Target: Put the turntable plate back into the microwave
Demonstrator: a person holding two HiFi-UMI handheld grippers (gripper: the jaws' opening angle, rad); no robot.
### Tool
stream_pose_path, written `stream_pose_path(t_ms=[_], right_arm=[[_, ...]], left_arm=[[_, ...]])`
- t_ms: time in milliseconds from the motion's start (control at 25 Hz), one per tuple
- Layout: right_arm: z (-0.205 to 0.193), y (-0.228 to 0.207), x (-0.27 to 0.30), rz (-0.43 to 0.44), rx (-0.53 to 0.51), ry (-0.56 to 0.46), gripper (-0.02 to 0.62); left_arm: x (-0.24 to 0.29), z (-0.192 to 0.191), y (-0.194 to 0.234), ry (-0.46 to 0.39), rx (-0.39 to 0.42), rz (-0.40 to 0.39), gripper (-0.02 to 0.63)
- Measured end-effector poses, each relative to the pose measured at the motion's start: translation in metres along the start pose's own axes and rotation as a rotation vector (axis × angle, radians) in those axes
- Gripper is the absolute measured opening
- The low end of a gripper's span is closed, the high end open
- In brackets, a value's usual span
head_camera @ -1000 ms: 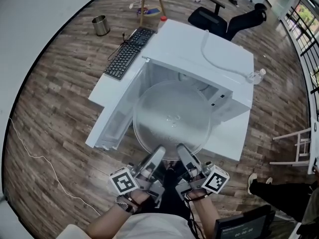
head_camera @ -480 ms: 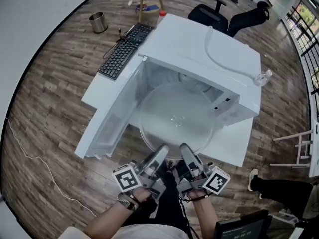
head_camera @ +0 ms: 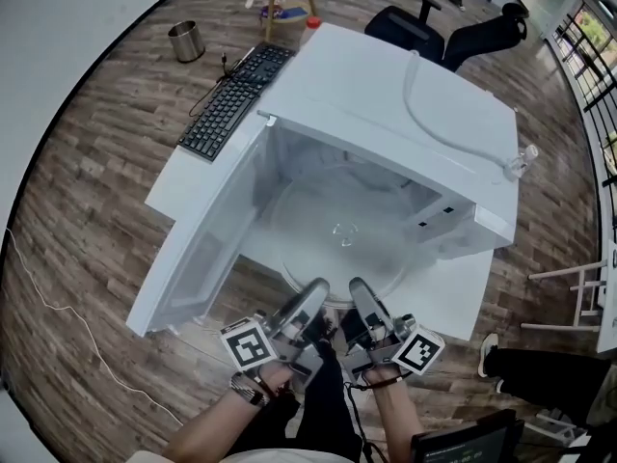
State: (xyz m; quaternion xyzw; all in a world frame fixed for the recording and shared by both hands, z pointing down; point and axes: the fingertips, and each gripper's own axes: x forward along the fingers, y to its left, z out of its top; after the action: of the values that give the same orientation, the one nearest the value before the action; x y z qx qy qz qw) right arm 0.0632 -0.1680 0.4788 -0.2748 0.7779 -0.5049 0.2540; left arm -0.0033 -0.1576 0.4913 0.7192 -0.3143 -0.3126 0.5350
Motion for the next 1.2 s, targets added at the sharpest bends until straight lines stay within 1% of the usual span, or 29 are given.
stream_pose_path(t_ms=[120, 400, 600, 800, 1040, 1200], right_arm=[[0.005, -0.009, 0.001, -0.021, -0.010, 0.006, 0.061], [0.013, -0.023, 0.017, -0.021, 0.020, -0.011, 0.061], [0.022, -0.029, 0.026, -0.017, 0.012, -0.024, 0.061], [0.030, -0.032, 0.035, -0.021, 0.002, -0.019, 0.061], [0.036, -0.041, 0.043, -0.029, 0.031, -0.033, 0.061], [0.041, -0.048, 0.049, -0.036, 0.032, -0.031, 0.061]], left_arm=[[0.007, 0.001, 0.005, 0.002, 0.001, 0.000, 0.067], [0.023, 0.012, 0.019, 0.031, 0.029, 0.016, 0.071], [0.034, 0.020, 0.026, 0.048, 0.037, 0.003, 0.072], [0.045, 0.024, 0.026, 0.038, -0.020, -0.025, 0.072], [0.054, 0.031, 0.032, 0.033, -0.012, -0.002, 0.074], [0.061, 0.036, 0.037, 0.042, 0.004, 0.008, 0.077]])
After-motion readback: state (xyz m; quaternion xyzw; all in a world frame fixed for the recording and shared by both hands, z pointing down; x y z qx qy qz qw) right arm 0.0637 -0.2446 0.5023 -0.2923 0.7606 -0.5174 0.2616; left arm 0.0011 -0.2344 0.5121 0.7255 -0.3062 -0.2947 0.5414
